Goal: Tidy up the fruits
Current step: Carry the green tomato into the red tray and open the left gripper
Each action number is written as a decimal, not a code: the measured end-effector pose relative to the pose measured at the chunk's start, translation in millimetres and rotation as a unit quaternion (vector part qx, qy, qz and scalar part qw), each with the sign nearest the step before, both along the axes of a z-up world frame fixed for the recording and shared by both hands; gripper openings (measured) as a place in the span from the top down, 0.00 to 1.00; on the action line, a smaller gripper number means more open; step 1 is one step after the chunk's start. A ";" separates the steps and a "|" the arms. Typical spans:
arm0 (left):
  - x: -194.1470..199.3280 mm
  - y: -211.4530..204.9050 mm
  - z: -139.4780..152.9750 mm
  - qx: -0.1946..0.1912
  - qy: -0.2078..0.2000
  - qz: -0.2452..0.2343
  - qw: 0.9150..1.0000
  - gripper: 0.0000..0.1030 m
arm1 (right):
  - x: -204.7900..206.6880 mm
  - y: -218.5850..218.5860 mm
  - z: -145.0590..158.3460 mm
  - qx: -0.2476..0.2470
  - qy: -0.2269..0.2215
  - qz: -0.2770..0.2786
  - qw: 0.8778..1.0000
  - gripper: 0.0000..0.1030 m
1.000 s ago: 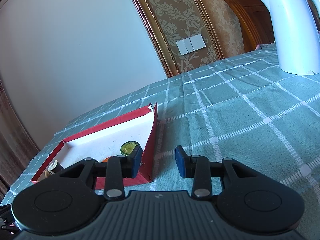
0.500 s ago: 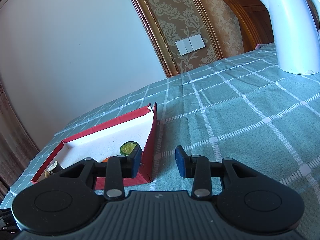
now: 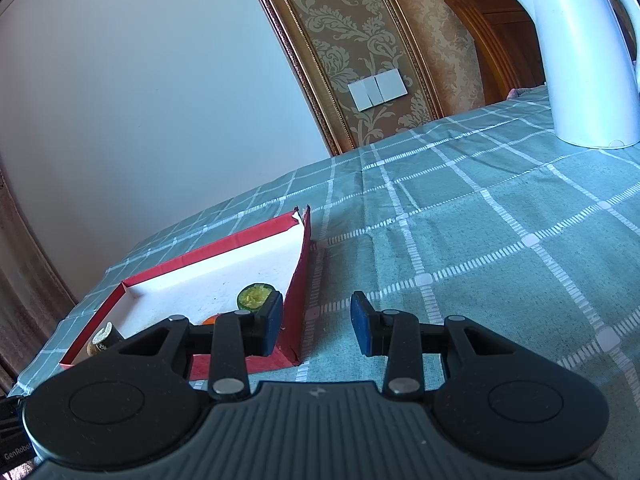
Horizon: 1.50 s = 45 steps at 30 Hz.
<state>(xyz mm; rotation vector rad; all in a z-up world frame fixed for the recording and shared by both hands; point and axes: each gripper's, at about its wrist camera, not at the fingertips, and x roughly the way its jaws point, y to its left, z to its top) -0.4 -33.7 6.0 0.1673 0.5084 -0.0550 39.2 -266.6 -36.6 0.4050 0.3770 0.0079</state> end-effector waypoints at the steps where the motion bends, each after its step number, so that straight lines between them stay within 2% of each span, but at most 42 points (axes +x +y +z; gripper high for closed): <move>1: 0.5 1.9 2.1 -0.001 -0.003 0.003 1.000 0.71 | 0.1 0.0 0.1 0.000 0.000 0.000 1.000 0.65; 14: 33.8 23.5 32.8 0.017 -0.049 0.048 0.998 0.71 | -0.3 -1.0 -0.5 0.001 0.001 0.000 1.000 0.65; 22: 74.7 54.6 28.1 0.003 -0.035 0.076 0.997 0.71 | 1.5 -0.1 -1.3 0.003 0.005 0.000 1.000 0.65; 30: 96.4 74.0 24.1 -0.018 -0.018 0.084 0.996 0.71 | 3.2 1.0 -1.8 0.005 0.007 0.004 1.000 0.65; 45: 124.9 46.4 7.8 0.004 0.001 0.057 0.998 0.70 | 5.7 -0.5 -2.4 0.016 0.012 0.012 1.000 0.65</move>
